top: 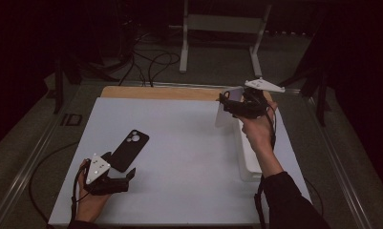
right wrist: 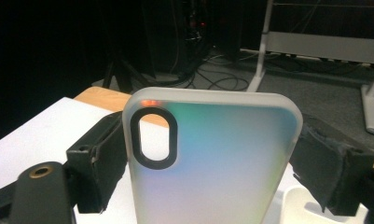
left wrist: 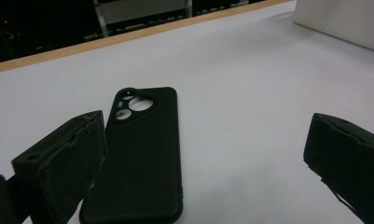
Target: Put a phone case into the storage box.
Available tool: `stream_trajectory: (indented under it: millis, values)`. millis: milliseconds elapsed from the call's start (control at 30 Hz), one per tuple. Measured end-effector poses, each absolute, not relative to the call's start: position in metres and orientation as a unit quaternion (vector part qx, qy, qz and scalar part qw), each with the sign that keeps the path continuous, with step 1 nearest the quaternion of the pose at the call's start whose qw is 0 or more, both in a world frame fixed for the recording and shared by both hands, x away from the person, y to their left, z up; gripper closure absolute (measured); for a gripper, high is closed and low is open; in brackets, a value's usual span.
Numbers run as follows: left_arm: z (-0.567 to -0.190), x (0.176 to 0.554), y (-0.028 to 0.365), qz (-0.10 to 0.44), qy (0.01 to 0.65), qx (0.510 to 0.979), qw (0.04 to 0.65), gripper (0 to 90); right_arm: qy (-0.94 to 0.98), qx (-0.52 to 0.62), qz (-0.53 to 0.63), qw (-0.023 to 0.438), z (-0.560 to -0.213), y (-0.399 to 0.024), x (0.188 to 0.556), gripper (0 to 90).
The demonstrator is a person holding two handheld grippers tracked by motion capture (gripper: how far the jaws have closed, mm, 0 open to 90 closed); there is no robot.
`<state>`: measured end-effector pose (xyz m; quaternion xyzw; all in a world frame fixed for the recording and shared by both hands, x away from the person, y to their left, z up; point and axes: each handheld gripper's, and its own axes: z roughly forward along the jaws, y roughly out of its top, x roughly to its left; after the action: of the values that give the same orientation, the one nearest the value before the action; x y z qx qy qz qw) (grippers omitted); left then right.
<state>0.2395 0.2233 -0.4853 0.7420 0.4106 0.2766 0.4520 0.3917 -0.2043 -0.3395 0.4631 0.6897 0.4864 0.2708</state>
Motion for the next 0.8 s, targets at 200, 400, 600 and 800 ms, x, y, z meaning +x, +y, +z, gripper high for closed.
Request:
stream_trajectory:
  millis: [200, 400, 600, 800]
  values:
    - [-0.485, 0.239, 0.223, 0.277, 0.409, 0.742, 0.452, 0.0, 0.682, 0.474, 0.479, 0.284, -0.338, -0.212, 0.398, 16.8]
    - [-0.485, 0.239, 0.223, 0.277, 0.41, 0.741, 0.453, 0.0, 0.673, 0.492, 0.468, 0.294, -0.34, -0.223, 0.406, 16.7]
    - [-0.485, 0.239, 0.223, 0.277, 0.41, 0.741, 0.454, 0.0, 0.669, 0.501, 0.456, 0.305, -0.342, -0.232, 0.413, 16.7]
    - [-0.485, 0.239, 0.223, 0.278, 0.409, 0.741, 0.454, 0.0, 0.66, 0.516, 0.45, 0.307, -0.346, -0.24, 0.418, 16.7]
